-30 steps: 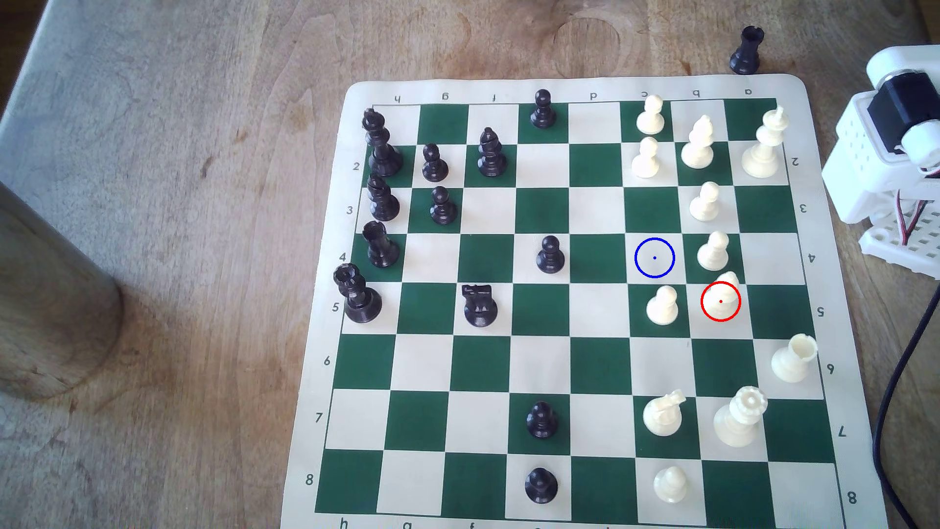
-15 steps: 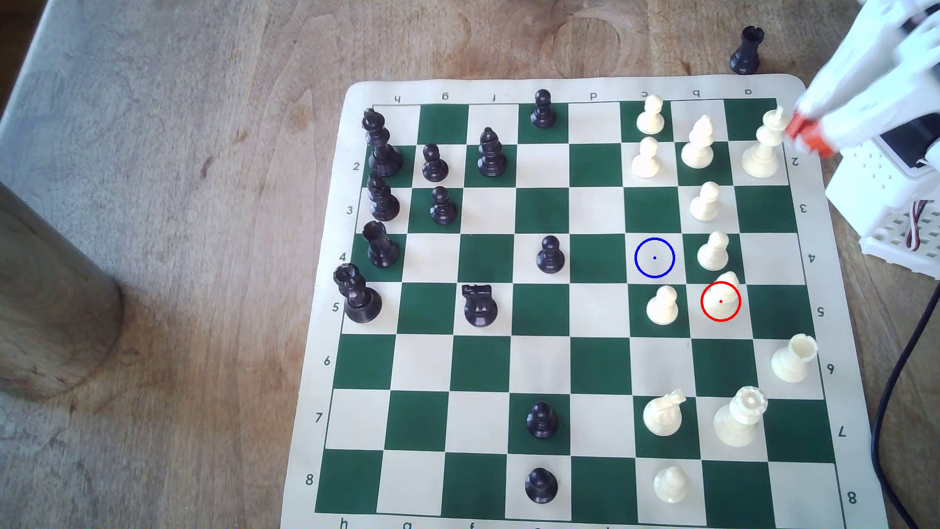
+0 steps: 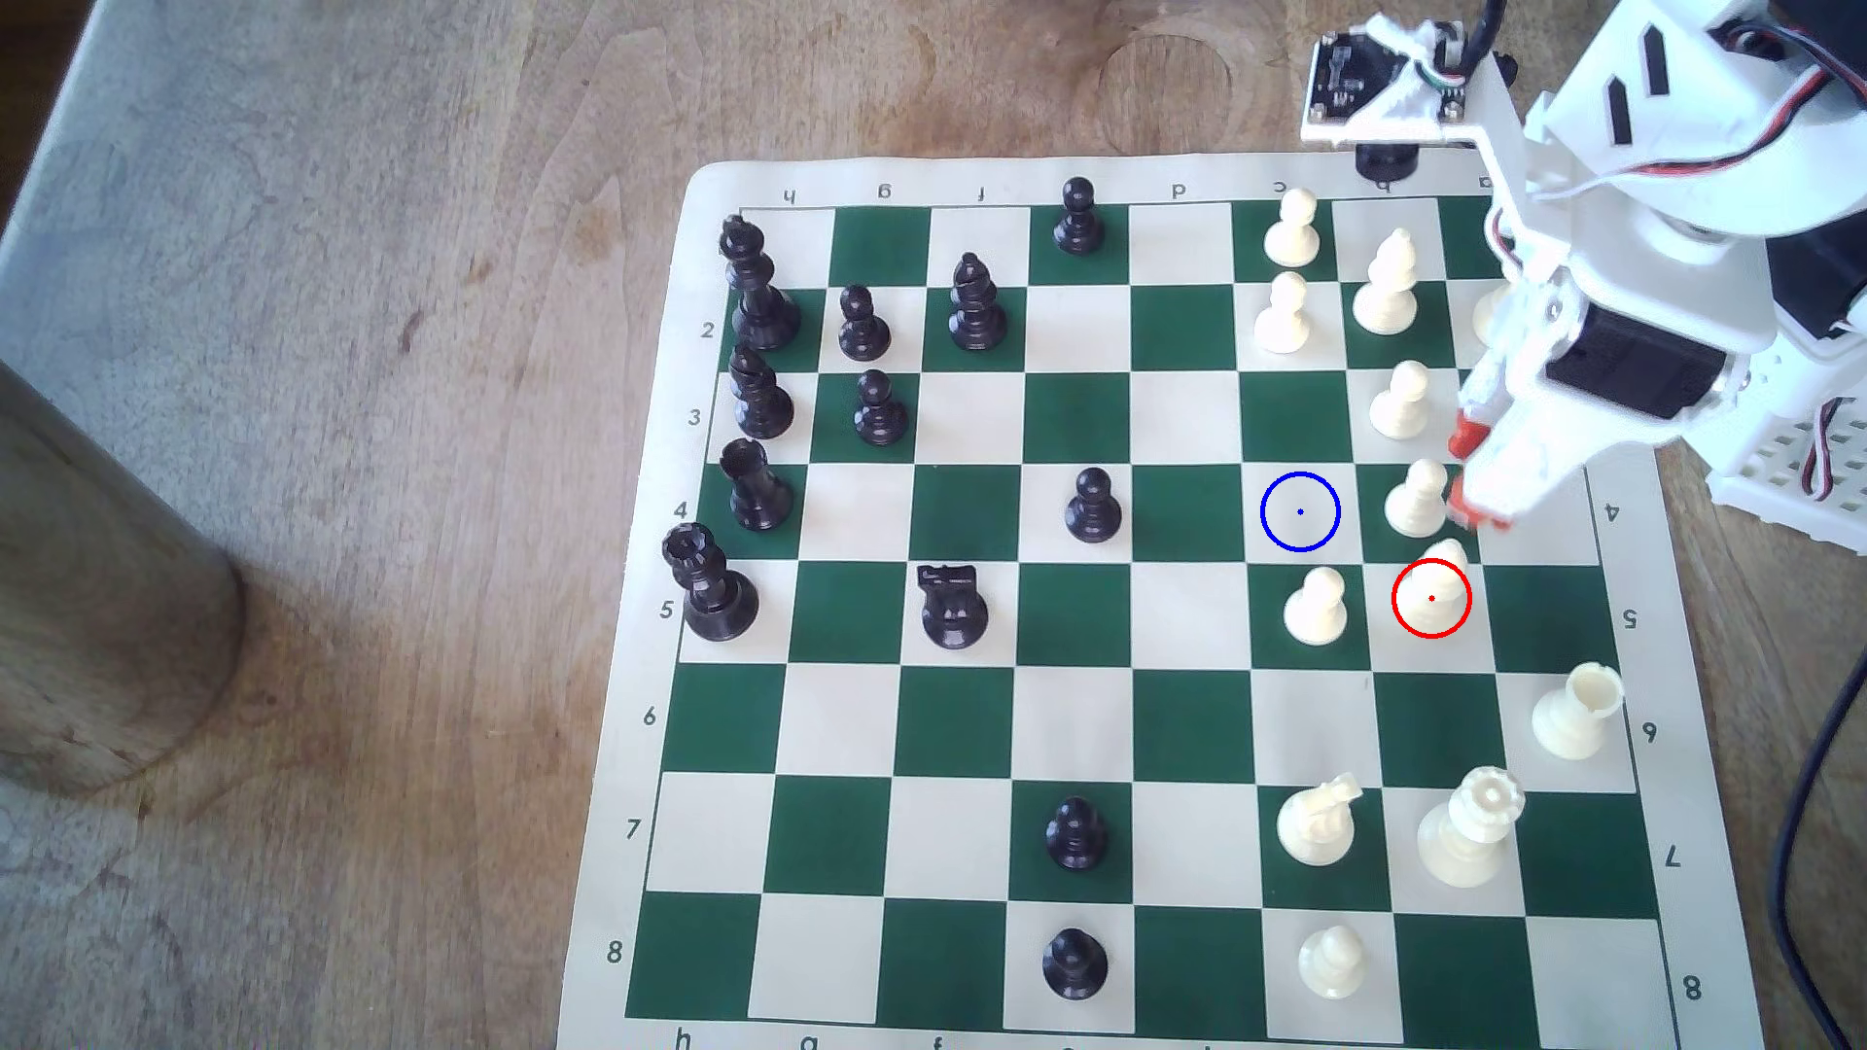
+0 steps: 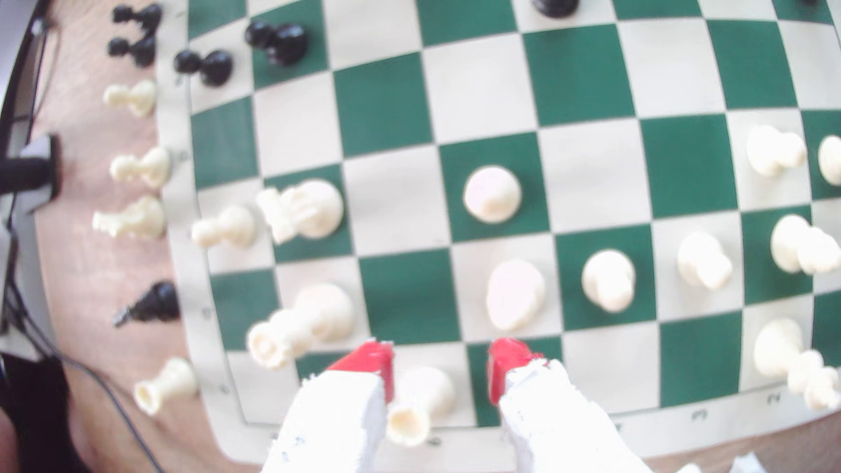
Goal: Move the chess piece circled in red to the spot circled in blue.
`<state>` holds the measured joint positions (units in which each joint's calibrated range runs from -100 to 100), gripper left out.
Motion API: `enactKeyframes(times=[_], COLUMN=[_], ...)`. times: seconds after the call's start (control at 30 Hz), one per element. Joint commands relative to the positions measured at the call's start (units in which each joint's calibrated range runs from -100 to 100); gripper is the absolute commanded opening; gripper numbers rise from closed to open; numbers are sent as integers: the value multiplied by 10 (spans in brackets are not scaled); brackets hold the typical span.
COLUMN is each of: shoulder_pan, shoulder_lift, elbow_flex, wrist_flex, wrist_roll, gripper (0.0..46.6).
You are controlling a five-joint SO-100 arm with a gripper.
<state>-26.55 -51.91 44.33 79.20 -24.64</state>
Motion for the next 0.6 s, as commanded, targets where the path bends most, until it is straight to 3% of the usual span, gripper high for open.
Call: enactKeyframes(times=[0.0, 0.33, 0.57], shoulder_pan=[4, 17, 17], shoulder_lift=[47, 105, 121], elbow_flex=[-24, 43, 64], wrist_flex=[2, -24, -54], wrist_roll=[25, 52, 49], gripper=[133, 130, 132])
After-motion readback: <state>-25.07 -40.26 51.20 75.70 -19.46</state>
